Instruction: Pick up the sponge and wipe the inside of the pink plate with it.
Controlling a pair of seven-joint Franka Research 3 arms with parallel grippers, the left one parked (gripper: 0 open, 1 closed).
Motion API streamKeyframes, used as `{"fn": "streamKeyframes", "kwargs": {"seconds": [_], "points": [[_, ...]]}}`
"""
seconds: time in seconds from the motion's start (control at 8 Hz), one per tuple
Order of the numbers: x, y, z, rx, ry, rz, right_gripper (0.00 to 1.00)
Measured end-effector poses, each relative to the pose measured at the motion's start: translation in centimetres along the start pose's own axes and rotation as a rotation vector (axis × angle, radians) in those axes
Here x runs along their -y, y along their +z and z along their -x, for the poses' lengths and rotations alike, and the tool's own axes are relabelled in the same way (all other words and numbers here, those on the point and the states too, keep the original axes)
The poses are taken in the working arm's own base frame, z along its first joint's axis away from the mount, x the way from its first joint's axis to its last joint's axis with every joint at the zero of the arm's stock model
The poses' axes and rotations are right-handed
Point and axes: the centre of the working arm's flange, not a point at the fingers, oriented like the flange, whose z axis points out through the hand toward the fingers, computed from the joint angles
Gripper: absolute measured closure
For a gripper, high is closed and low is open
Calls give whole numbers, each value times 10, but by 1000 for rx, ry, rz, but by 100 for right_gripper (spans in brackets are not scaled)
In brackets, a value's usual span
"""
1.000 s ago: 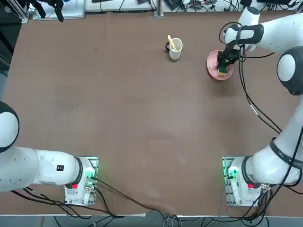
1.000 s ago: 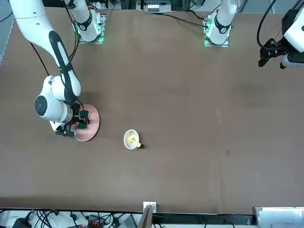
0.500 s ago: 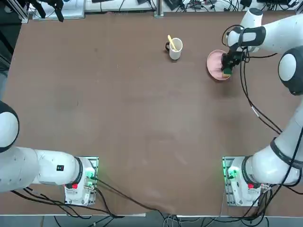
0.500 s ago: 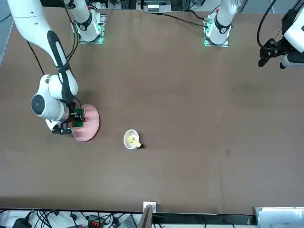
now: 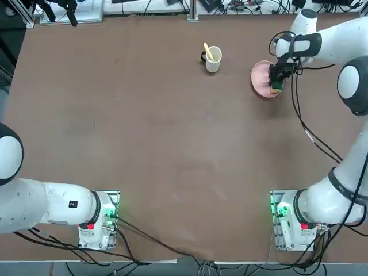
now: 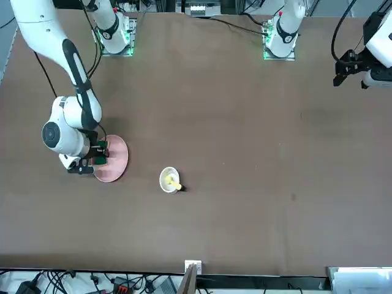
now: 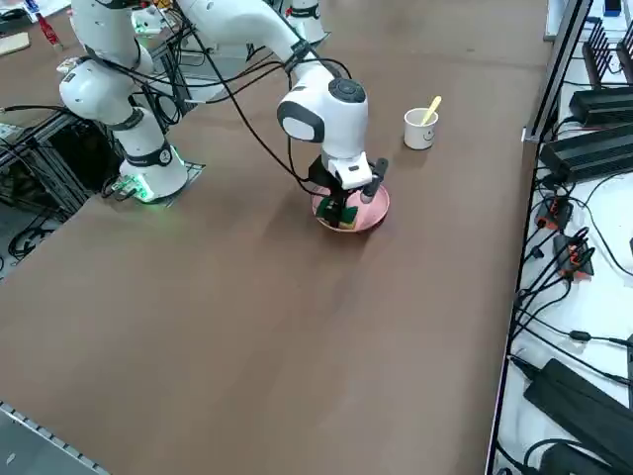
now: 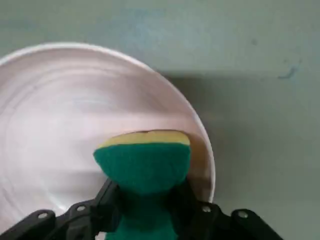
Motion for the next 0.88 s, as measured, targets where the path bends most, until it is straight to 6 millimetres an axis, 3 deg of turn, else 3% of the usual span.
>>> {"fn": "streamKeyframes", "kwargs": {"seconds": [0.25,0.88], "points": [[9,-1,-11,-19,-3,0,50],[69,-2,-19,-37,59,7,49]]}}
